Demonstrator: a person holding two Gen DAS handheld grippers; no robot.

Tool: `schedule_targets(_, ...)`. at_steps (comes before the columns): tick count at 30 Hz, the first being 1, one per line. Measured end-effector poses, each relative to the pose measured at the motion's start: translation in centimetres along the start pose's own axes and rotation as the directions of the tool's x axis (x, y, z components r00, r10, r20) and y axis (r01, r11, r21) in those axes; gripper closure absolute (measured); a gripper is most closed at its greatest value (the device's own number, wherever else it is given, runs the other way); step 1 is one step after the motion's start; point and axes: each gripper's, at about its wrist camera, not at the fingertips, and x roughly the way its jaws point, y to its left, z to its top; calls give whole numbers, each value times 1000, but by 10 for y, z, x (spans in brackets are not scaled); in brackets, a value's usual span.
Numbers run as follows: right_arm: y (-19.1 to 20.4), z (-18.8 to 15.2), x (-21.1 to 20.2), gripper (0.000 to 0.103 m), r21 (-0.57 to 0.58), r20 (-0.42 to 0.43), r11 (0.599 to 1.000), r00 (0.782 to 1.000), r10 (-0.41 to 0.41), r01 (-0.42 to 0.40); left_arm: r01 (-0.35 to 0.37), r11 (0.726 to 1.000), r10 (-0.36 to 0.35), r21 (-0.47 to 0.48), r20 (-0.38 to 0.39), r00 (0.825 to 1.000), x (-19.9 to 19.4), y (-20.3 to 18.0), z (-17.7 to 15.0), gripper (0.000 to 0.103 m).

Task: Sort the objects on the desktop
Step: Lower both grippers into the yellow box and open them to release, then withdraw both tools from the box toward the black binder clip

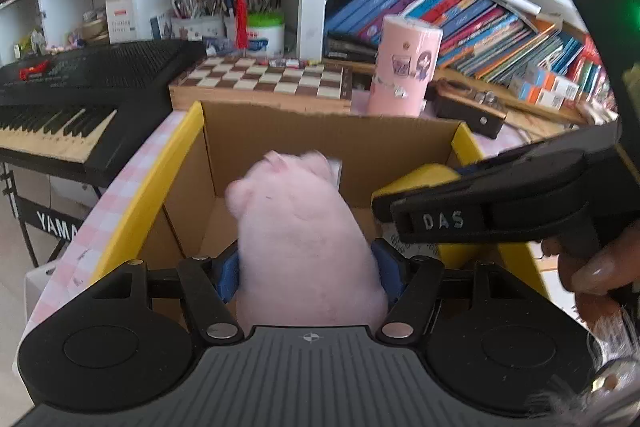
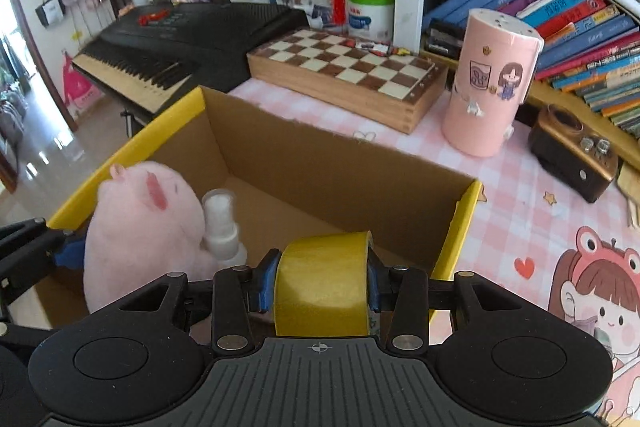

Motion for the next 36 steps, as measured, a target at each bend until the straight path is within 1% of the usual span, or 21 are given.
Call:
schedule_targets(2,-1,2,3,61,-9,-8,1000,1000,-4,4,-1,1000,1,1,-12,1000,5,-1,2,39)
schedule_targets(4,0,3,7,59,-31,-10,999,1000,-10,10,-2,1000,2,5,-18,1000,8,-2,3,32)
schedule_targets(5,2,4,9,54,-44,-12,999,1000,-10,10,-5,1000,5,9,-19,1000,9,-3,3,27)
schedule_targets(6,3,5,11,51,-54,-14,998,1000,-7,6,-7,1000,7,14,-18,1000,9,-4,3,23)
schedule_targets(8,6,6,13,39,-63,-16,998,1000,-1,0,-10,1000,11,24,-14,1000,7,-5,3,18)
schedule_targets(9,7,6,14,36,-66,-17,998,1000,-1,-1,-11,1000,11,28,-9,1000,5,-6,3,17)
schedule_targets(10,8,6,14,33,-66,-18,998,1000,-4,2,-11,999,12,33,-3,1000,3,-7,3,17)
schedule_targets(12,8,7,13,33,-60,-14,998,1000,-10,9,-14,999,13,42,13,1000,-4,-9,2,11)
schedule_targets(13,9,7,11,31,-55,-8,998,1000,-14,14,-13,999,12,43,22,1000,-8,-10,1,10)
schedule_targets(14,10,7,8,27,-50,1,999,1000,-21,21,-11,999,10,42,27,1000,-12,-10,0,9)
schedule_targets(16,11,6,1,22,-32,22,999,999,-34,34,-6,999,5,36,37,999,-19,-9,-1,8)
schedule_targets(20,12,2,-15,19,-7,53,999,998,-41,41,-6,999,3,37,71,997,-37,-11,-3,6)
schedule_targets(27,16,-11,-44,19,48,96,997,993,-62,58,-5,999,0,36,126,992,-66,-10,-9,3)
schedule_targets(33,19,-24,-74,19,109,161,990,981,-106,89,-7,1000,4,18,176,984,-93,-5,-17,1)
schedule_targets(36,10,-33,-100,19,164,191,982,973,-127,96,-7,1000,4,12,198,980,-105,-3,-21,1)
